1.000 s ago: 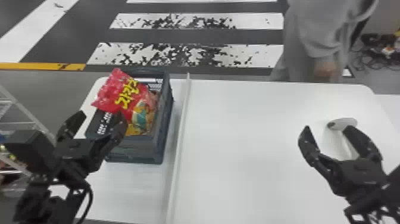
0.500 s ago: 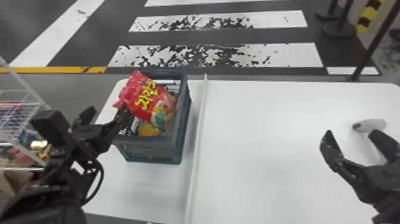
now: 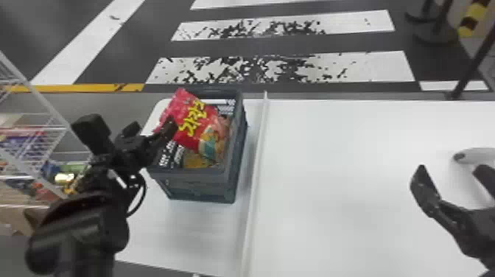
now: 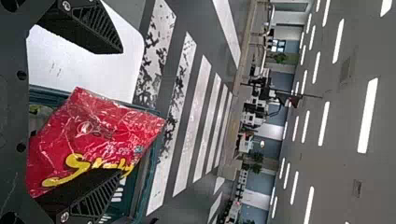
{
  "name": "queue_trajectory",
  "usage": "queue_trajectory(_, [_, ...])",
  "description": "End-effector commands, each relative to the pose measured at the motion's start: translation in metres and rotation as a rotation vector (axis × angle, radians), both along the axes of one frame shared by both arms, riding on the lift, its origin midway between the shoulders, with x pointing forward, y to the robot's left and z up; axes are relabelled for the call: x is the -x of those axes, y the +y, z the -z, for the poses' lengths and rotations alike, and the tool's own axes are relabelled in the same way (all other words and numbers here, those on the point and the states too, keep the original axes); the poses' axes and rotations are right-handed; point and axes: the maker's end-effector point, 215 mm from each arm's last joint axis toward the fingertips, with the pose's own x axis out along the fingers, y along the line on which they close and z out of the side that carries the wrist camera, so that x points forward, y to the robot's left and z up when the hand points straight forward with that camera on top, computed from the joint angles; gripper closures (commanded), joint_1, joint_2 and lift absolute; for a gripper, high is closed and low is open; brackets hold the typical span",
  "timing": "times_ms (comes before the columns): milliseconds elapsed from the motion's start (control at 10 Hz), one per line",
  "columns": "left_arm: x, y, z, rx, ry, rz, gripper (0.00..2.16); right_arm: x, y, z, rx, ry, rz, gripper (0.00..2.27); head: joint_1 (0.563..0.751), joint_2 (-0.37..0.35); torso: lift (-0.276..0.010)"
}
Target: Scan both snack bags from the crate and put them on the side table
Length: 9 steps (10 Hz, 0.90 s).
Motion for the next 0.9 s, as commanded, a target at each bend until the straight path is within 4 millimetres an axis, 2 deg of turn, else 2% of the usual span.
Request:
queue_trajectory(0, [-0.017, -0.003, 0.009, 0.020, 0.017, 0.007, 0.09, 0.000, -0.003, 0.002, 0.002, 0.006, 0.005, 0.07, 0.695, 0.185, -0.087])
queue_trajectory(300, [-0.029, -0.015, 0.011, 0.013, 0.035, 0.055, 0.11, 0.000, -0.008, 0.005, 0.006, 0.011, 0.013, 0.07, 0.695, 0.168, -0.087])
queue_trajectory(500, [-0.031, -0.029, 0.014, 0.017, 0.044, 0.089, 0.19, 0.000, -0.008, 0.005, 0.007, 0.014, 0.012, 0.07, 0.695, 0.149, -0.087])
queue_trajectory(800, [-0.024, -0.037, 0.018, 0.012, 0.054, 0.116, 0.21, 0.000, -0.009, 0.004, 0.008, 0.011, 0.013, 0.07, 0.695, 0.130, -0.087])
